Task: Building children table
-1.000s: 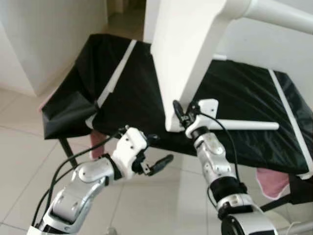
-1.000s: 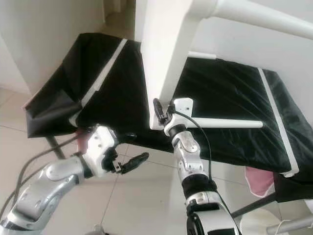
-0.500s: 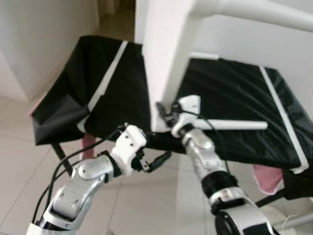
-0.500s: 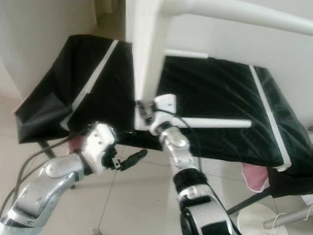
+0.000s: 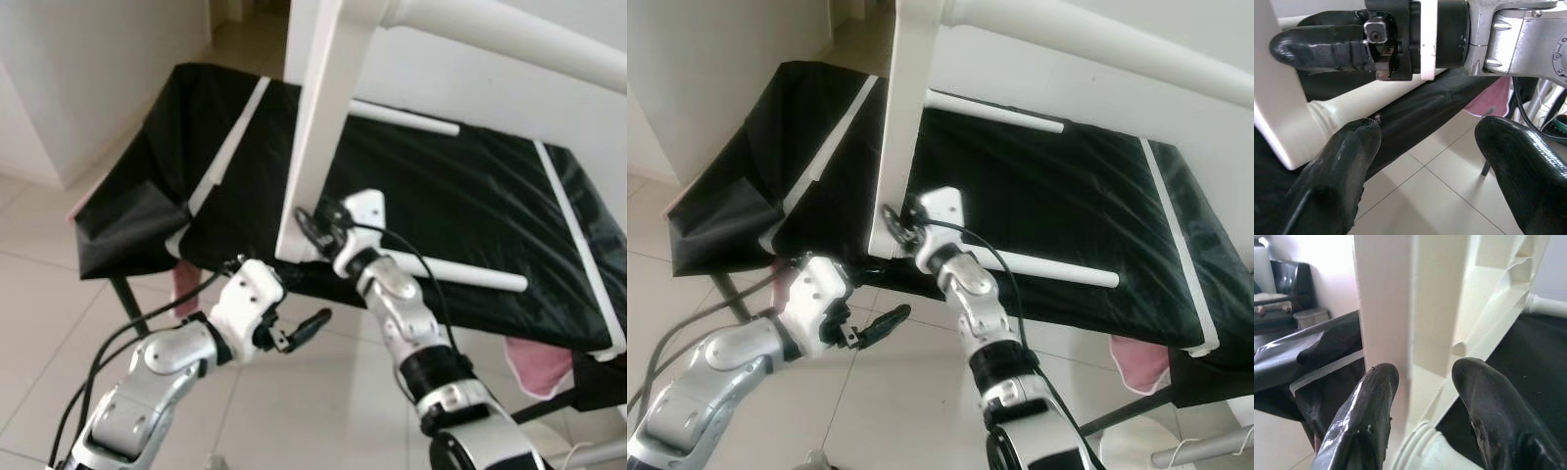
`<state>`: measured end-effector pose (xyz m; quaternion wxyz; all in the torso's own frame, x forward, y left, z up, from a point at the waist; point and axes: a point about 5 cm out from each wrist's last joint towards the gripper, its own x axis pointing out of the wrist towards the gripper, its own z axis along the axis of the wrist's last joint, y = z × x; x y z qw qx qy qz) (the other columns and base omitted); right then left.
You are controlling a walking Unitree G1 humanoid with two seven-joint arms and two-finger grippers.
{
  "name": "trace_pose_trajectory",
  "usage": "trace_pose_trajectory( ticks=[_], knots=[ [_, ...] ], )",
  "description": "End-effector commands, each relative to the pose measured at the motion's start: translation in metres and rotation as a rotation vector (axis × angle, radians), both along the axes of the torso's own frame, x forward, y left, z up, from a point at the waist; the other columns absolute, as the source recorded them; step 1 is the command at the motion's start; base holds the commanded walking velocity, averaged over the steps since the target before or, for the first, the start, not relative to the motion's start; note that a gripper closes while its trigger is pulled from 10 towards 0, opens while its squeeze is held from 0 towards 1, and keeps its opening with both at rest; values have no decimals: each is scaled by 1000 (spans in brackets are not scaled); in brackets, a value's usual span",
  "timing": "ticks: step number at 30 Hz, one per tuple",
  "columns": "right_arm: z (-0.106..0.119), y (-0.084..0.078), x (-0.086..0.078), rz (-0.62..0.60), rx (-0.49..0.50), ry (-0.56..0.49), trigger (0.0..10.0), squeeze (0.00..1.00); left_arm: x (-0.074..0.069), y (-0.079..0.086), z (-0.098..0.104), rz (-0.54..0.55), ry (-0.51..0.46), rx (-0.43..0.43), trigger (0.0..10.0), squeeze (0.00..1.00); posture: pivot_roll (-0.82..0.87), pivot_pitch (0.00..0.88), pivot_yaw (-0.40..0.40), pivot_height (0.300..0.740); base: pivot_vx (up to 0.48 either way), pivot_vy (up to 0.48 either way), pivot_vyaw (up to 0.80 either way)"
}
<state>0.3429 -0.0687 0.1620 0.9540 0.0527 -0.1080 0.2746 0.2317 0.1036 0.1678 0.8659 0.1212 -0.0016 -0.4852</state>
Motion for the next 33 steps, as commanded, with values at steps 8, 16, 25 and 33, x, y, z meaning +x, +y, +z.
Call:
trace_pose_trajectory(
  ticks=[8,16,25,33],
  knots=[
    [-2,-20,-11,-10,3,-14,10000,0,0,4,-2,64,-5,23,10000,0,188,78,-142,740,0,0,0],
    [-5,-30,-20,-21,-9,2,10000,0,0,20,-8,65,11,119,10000,0,176,82,-136,740,0,0,0],
    [-10,-1,-11,45,-65,16,10000,0,11,68,-8,136,26,293,10000,0,173,81,-127,740,0,0,0],
    [-3,22,-3,75,-44,25,10000,0,30,108,13,306,-59,320,10000,0,194,67,-127,740,0,0,0]
  ],
)
